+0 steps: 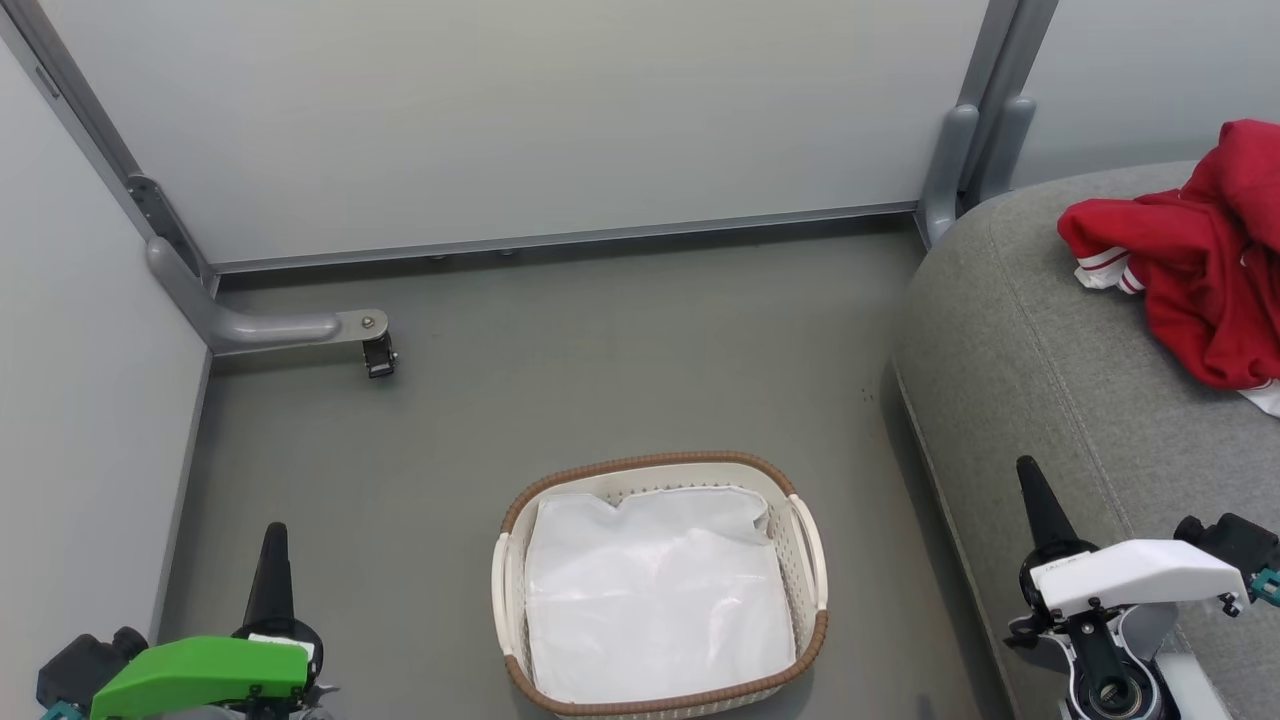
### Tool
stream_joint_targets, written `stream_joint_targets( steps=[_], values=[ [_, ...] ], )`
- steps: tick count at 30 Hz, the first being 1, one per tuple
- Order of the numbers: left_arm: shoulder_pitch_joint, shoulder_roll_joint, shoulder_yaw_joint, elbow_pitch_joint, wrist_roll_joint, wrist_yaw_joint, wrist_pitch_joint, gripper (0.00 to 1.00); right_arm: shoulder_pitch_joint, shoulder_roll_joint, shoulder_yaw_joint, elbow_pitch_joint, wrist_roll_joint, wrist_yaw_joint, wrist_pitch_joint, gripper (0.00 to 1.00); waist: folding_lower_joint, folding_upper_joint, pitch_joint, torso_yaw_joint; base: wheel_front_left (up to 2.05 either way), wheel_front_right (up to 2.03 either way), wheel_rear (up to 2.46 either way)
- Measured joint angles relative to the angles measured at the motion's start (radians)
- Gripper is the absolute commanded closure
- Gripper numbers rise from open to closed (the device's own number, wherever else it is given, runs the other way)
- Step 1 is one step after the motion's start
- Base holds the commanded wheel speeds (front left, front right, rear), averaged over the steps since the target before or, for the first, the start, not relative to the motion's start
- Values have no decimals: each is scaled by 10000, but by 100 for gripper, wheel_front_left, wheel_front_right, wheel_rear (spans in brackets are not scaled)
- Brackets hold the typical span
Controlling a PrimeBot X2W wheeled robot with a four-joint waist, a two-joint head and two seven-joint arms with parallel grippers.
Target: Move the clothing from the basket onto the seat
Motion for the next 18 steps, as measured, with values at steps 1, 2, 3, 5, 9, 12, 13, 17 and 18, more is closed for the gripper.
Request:
stream_joint_targets(
  steps=[1,2,3,5,9,12,13,17,18],
  values=[
    [-21,0,12,4,-84,0,23,100,5,0,-13,-6,100,0,27,100,0,0,-4,-4,0,0,0],
    [-51,0,21,4,-161,0,81,100,12,0,-29,-13,205,0,48,100,0,0,-9,-8,0,0,0],
    [-80,0,25,6,-238,-2,84,100,17,-2,-42,-19,291,0,84,100,0,0,-12,-12,0,0,0],
    [-123,0,46,8,-414,-10,153,100,28,-4,-73,-40,508,0,132,100,0,0,-22,-20,0,0,0],
    [-180,0,84,17,-767,-13,265,100,43,-6,-121,-71,888,0,245,100,0,0,-39,-36,0,0,0],
    [-206,0,111,23,-1011,-15,320,100,47,-10,-161,-92,1172,-2,316,100,0,0,-52,-48,0,0,0],
    [-217,0,121,25,-1080,-15,353,100,47,-10,-171,-104,1248,-2,336,100,0,0,-55,-51,0,0,0],
    [-304,0,159,35,-1407,-46,437,100,50,-12,-222,-134,1605,-2,428,100,0,0,-72,-67,0,0,0],
    [-321,0,169,36,-1494,-46,468,100,51,-12,-236,-140,1705,-2,439,100,0,0,-77,-71,0,0,0]
  ],
)
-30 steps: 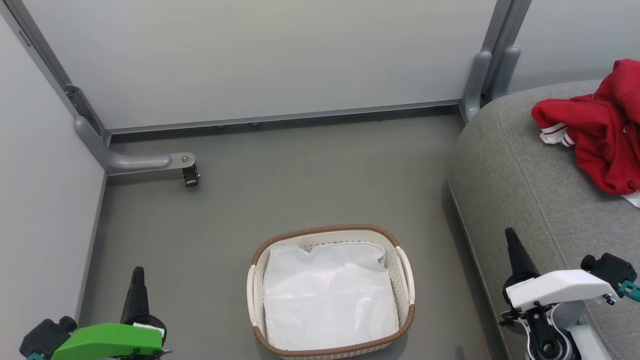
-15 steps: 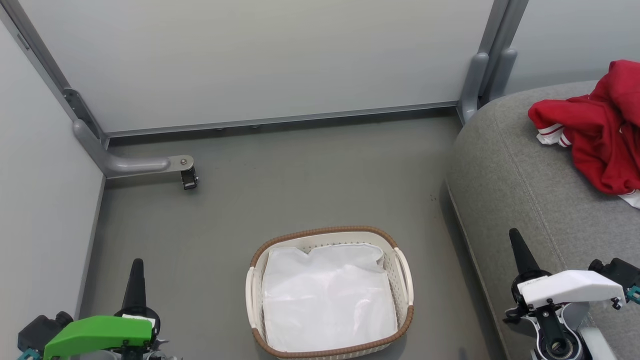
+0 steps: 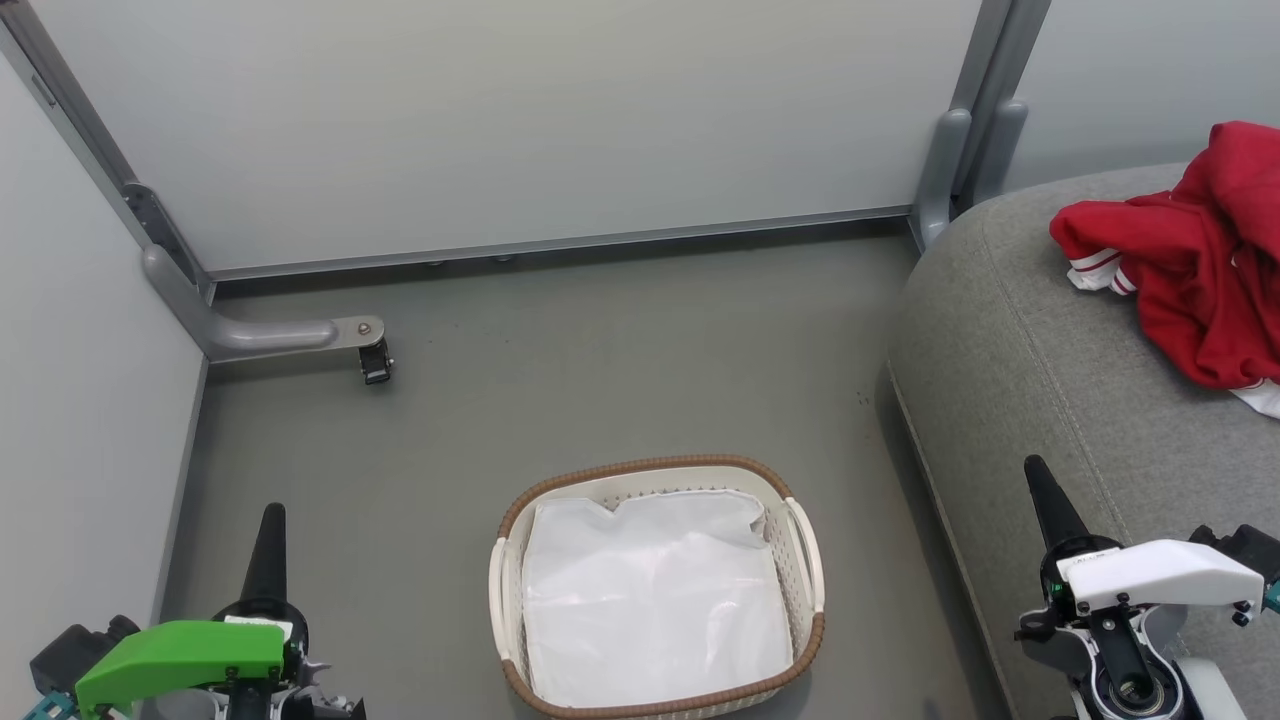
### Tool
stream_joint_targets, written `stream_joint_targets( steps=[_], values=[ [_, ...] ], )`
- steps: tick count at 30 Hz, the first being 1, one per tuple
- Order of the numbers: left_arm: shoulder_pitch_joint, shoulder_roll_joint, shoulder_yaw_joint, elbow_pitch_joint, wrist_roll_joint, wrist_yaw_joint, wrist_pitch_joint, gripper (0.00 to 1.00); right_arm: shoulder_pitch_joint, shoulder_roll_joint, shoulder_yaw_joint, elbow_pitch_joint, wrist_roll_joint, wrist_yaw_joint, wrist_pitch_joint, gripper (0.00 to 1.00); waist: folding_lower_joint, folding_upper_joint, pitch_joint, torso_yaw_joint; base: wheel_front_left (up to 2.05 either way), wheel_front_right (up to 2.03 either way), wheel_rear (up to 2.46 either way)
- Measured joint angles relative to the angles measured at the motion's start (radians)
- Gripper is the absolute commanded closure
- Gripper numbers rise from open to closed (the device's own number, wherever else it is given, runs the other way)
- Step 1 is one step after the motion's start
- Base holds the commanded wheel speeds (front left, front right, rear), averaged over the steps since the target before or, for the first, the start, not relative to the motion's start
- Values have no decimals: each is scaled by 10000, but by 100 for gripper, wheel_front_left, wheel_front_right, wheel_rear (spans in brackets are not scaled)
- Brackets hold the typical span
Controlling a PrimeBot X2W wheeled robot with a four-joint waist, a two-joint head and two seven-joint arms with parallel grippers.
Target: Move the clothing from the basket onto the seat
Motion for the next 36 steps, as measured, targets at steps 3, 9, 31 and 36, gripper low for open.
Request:
stream_joint_targets(
  steps=[3,9,31,36],
  values=[
    [-28,0,25,6,-217,-6,58,100,3,-4,-38,-23,247,-2,84,100,0,0,-13,-11,0,0,0],
    [-124,0,75,19,-667,-36,203,100,31,-8,-104,-59,756,-2,205,100,0,0,-38,-35,0,0,0],
    [-388,0,217,73,-2140,-58,642,100,66,-17,-334,-194,2403,-6,652,100,0,0,-132,-122,0,0,0],
    [-480,0,251,81,-2433,-82,731,100,73,-21,-380,-228,2721,-6,732,100,0,0,-153,-141,0,0,0]
  ],
)
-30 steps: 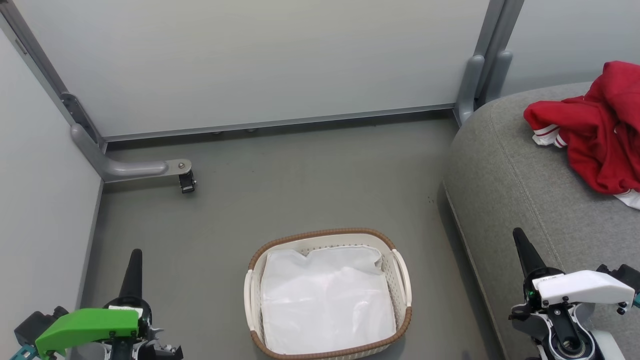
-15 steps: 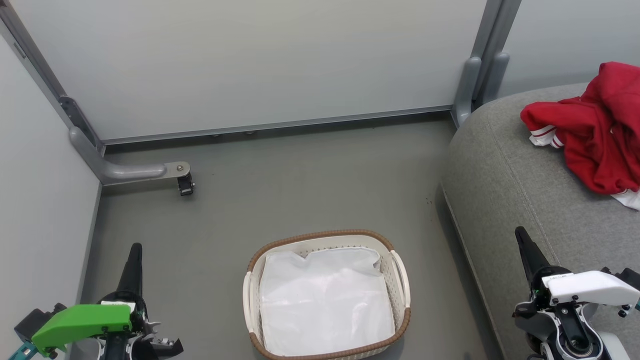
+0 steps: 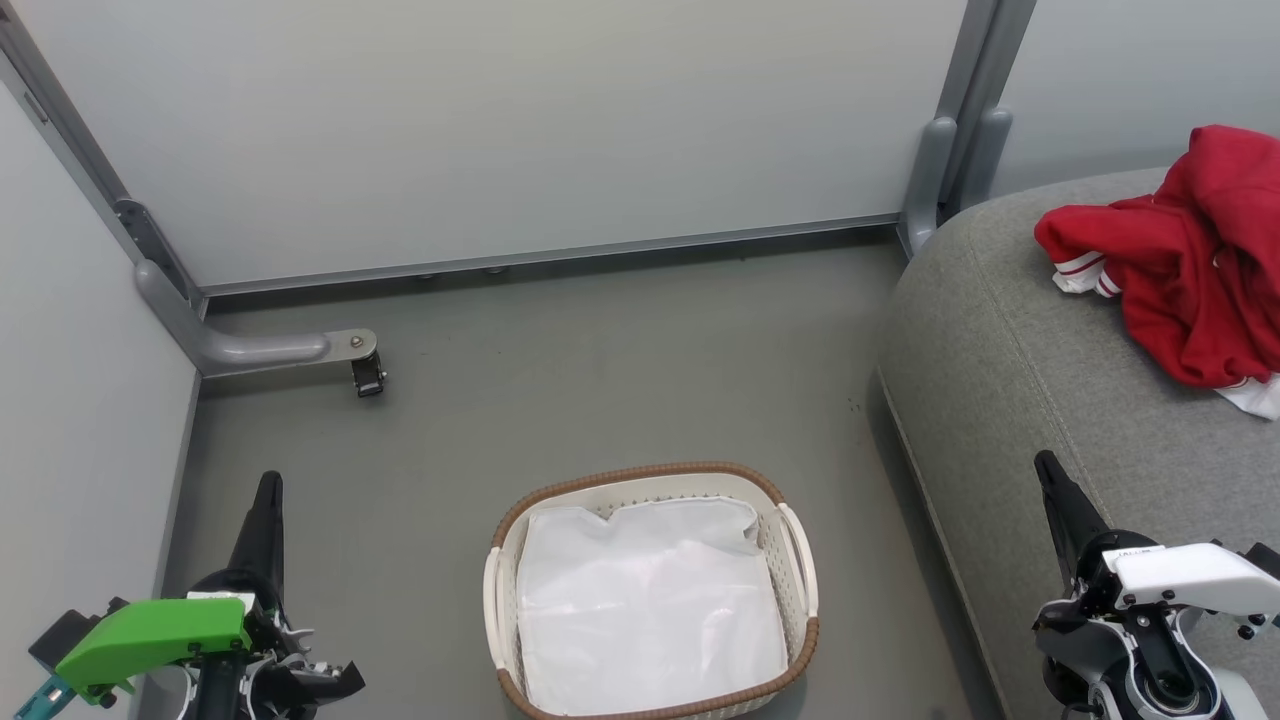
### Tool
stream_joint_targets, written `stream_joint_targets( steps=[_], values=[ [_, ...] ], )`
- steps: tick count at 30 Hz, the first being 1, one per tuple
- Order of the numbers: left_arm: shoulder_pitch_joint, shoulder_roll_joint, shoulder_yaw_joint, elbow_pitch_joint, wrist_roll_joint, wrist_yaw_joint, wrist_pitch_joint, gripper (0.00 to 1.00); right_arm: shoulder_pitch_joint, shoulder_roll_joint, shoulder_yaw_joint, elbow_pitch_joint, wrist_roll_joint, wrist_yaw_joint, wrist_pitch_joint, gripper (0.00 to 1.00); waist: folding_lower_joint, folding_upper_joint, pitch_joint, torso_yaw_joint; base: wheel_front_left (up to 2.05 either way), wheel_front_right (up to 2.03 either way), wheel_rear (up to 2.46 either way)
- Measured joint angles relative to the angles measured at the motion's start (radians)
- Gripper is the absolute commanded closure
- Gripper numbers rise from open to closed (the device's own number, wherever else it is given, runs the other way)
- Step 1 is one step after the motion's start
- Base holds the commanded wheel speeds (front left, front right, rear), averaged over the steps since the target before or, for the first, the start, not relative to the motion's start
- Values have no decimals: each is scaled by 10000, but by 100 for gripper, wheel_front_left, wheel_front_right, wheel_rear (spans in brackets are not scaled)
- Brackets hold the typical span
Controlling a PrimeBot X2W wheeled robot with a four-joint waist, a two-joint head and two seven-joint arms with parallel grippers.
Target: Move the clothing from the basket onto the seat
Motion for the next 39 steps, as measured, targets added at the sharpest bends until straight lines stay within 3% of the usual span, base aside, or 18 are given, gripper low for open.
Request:
stream_joint_targets(
  steps=[8,39],
  values=[
    [-88,0,48,15,-431,-6,117,100,6,-4,-61,-31,495,0,142,100,0,0,-31,-28,0,0,0],
    [-102,0,58,17,-433,-6,127,100,8,-4,-65,-36,495,0,142,100,0,0,-31,-28,0,0,0]
  ],
)
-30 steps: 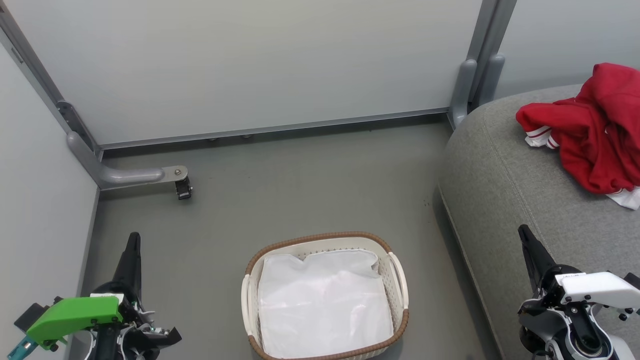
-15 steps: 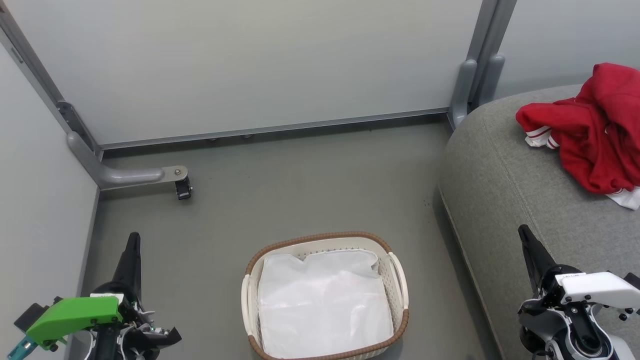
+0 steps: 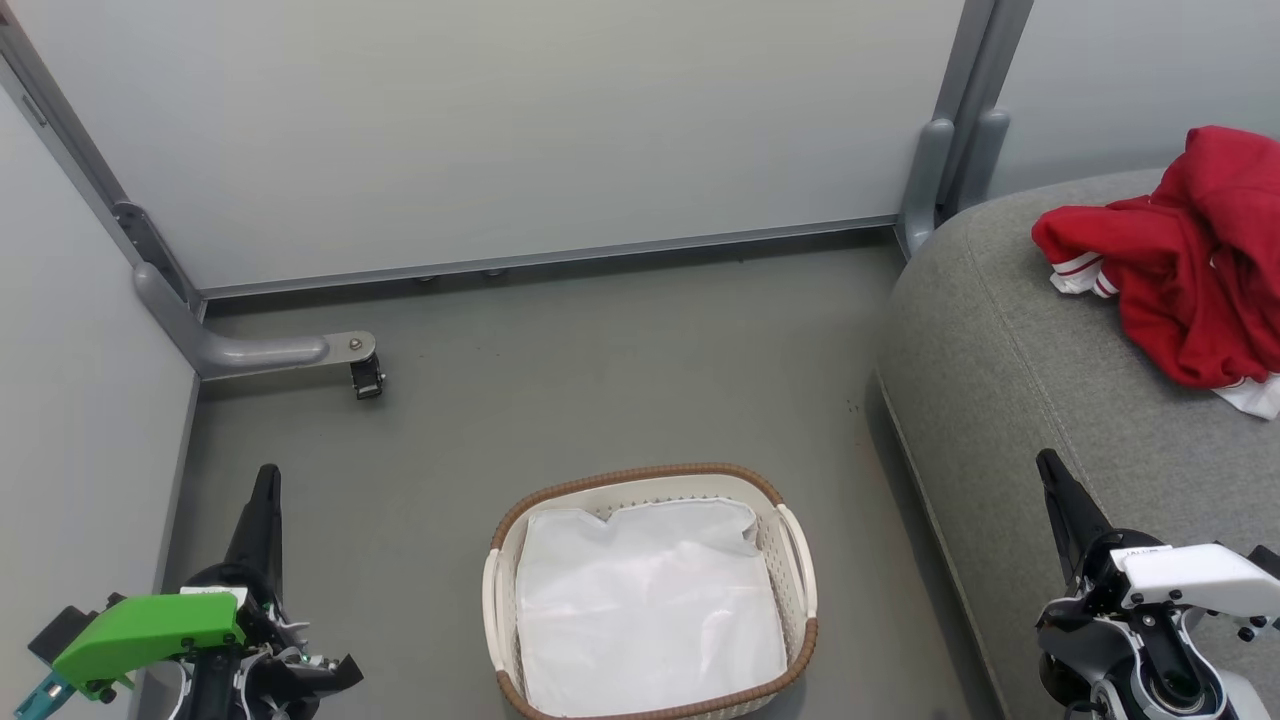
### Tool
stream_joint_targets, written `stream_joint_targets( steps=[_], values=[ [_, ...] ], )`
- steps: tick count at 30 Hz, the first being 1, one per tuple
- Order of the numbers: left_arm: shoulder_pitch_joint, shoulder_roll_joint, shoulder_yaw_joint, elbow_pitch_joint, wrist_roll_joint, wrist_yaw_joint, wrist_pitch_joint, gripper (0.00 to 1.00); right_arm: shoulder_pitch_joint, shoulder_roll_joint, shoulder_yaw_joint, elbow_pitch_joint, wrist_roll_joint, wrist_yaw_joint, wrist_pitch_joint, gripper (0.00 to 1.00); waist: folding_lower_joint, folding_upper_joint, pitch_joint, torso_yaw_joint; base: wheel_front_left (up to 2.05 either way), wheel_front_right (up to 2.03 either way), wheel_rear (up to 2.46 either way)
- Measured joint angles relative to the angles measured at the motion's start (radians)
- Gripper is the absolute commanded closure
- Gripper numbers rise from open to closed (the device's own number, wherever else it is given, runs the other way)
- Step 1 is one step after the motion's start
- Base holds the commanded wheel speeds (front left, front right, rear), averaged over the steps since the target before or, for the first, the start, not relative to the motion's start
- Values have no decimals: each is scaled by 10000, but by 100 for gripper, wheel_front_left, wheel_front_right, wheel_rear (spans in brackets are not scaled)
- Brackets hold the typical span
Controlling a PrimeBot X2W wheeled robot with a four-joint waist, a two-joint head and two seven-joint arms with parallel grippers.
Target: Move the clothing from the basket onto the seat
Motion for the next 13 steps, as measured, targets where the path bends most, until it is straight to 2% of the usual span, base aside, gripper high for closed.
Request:
stream_joint_targets(
  steps=[13],
  values=[
    [0,0,4,2,0,0,0,100,0,0,0,0,0,0,0,100,0,0,0,0,0,0,0]
  ],
)
